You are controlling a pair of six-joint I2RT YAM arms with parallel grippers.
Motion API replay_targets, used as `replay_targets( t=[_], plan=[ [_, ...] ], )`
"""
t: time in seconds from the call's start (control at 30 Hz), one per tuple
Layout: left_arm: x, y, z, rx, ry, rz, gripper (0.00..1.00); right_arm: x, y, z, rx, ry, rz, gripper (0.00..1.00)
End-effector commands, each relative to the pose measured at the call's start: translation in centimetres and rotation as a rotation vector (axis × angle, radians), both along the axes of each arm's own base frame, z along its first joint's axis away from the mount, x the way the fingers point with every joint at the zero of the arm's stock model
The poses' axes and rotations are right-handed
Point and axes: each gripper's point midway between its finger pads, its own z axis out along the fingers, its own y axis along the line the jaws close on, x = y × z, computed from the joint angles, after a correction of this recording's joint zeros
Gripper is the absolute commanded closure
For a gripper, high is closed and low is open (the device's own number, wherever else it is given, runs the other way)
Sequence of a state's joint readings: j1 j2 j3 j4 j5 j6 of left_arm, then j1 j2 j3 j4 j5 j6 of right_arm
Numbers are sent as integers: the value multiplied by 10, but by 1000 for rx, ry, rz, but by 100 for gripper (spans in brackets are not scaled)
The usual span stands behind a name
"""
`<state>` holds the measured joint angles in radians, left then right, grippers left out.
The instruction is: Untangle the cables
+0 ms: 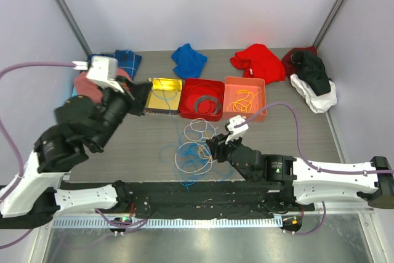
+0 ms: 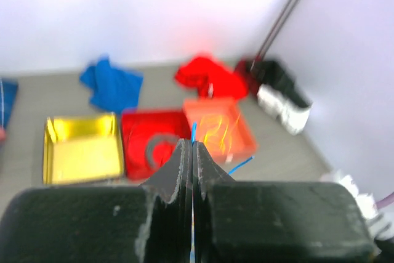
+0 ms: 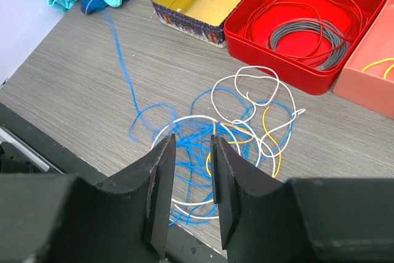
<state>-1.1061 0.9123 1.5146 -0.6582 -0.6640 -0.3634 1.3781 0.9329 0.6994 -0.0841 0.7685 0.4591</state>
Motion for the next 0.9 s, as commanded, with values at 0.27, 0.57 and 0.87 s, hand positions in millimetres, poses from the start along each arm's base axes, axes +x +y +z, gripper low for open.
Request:
replay_targets(
  t=[0.27,0.57,0.87],
  plan=[
    [-5,21,169,-157,-356,12,100,1,3,3,81,-24,-2,60],
    [-8,10,233,-180,-504,-17,100,2,17,-1,41,-40,24,54],
    [53,1,148,94,-344,295,100,6,-20,7,67,-29,-71,55]
  ],
)
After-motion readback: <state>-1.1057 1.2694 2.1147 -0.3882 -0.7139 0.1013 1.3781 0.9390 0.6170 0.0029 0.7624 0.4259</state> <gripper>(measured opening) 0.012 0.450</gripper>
